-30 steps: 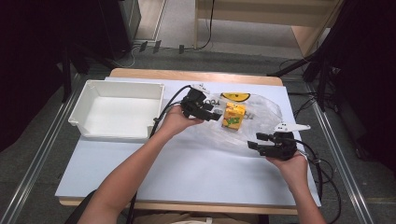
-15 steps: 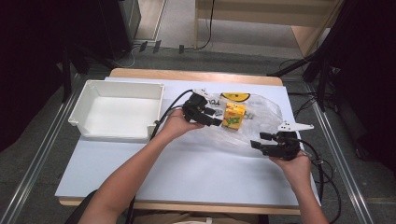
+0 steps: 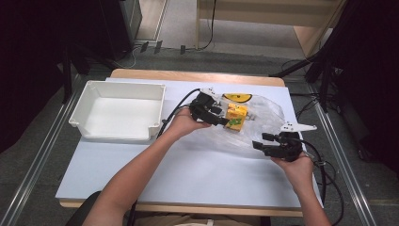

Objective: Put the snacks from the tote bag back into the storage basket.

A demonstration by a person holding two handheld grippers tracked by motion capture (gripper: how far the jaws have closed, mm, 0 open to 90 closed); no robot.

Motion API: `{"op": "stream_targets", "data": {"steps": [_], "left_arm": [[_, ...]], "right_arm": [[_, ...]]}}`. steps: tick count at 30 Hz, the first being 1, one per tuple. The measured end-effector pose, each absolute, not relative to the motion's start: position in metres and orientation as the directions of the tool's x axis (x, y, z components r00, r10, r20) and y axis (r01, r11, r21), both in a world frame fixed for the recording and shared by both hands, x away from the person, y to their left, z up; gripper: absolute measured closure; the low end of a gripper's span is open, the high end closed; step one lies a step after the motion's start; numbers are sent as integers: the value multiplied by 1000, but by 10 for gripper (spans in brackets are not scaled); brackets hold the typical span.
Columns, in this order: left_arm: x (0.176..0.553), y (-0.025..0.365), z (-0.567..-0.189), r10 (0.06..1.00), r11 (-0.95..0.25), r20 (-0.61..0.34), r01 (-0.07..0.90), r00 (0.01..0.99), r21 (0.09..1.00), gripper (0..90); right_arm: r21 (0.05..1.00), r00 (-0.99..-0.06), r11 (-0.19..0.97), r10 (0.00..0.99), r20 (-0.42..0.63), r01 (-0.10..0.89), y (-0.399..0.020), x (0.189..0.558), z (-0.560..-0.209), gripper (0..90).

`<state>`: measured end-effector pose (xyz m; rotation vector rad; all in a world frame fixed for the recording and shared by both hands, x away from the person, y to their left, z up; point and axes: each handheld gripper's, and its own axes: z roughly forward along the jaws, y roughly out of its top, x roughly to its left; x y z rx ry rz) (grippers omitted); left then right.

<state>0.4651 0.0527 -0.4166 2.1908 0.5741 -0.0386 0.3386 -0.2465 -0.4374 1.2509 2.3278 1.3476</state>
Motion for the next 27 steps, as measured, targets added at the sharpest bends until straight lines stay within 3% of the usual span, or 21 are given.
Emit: {"op": "stream_targets", "data": {"steps": [27], "left_arm": [[486,14,-432,321,-591,-168,336,932,733,313]], "right_arm": [[772,-629,243,738,245,587,-247,340,-440,390]]}}
